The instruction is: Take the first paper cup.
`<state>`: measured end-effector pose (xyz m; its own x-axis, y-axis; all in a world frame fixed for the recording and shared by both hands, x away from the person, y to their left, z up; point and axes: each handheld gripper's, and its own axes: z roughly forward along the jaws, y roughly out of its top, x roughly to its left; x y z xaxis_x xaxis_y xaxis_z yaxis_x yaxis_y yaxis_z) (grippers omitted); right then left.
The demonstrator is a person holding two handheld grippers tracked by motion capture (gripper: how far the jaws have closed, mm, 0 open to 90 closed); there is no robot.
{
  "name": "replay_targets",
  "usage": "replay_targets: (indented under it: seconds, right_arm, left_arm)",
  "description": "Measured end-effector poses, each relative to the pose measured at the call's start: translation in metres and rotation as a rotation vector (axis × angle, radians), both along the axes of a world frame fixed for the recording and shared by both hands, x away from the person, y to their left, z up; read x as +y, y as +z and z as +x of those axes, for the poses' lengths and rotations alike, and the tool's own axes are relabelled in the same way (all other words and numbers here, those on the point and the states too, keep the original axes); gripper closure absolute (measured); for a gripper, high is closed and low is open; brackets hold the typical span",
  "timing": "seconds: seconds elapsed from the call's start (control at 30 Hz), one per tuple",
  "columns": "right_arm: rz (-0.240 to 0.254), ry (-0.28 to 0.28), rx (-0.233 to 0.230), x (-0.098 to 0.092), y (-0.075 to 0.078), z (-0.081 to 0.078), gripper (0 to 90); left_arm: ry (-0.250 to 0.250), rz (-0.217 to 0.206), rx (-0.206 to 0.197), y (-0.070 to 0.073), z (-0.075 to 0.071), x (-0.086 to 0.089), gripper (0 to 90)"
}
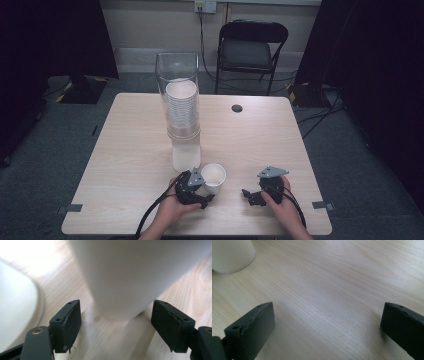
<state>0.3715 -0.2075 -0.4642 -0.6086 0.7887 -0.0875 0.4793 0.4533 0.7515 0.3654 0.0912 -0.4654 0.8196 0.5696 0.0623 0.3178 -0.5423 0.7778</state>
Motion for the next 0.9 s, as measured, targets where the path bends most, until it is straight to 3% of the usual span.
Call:
replay_targets:
  seconds: [0.03,0.1,0.13,0.27,0.43,0.63,0.67,0.73,0.83,0.87,0.9]
  right_arm:
    - [0.000,0.000,-0.001,0.000,0.000,0.000,0.0]
    - [0.000,0.000,0.000,0.000,0.000,0.000,0.0]
    - [-0.001,0.000,-0.002,0.000,0.000,0.000,0.0]
    - [0.000,0.000,-0.001,0.000,0.000,0.000,0.0]
    - [-0.001,0.000,-0.002,0.000,0.000,0.000,0.0]
    - [-0.001,0.000,-0.001,0.000,0.000,0.000,0.0]
    - [-0.001,0.000,-0.001,0.000,0.000,0.000,0.0]
    - [-0.001,0.000,-0.002,0.000,0.000,0.000,0.0]
    - [0.000,0.000,-0.001,0.000,0.000,0.000,0.0]
    - [0.000,0.001,0.000,0.000,0.000,0.000,0.0]
    - [0.000,0.001,0.000,0.000,0.000,0.000,0.0]
  left_arm:
    - [0.002,0.000,-0.003,0.000,-0.001,0.005,24.6]
    - [-0.006,-0.008,-0.012,0.001,-0.002,0.012,45.1]
    - [-0.007,-0.027,-0.001,0.001,-0.003,0.019,49.1]
    - [-0.016,-0.043,0.021,0.001,-0.007,0.016,53.0]
    - [-0.029,-0.030,-0.007,0.002,0.000,0.002,57.5]
    - [-0.025,-0.026,-0.012,0.003,0.010,-0.012,59.6]
    - [-0.011,-0.066,-0.004,0.001,0.014,-0.017,60.3]
    - [-0.008,-0.069,0.002,0.001,0.017,-0.018,61.1]
    - [-0.012,-0.077,-0.001,0.001,0.018,-0.019,60.8]
    - [-0.012,-0.050,0.000,0.003,0.017,-0.018,59.2]
    - [-0.012,-0.050,0.000,0.003,0.017,-0.018,55.3]
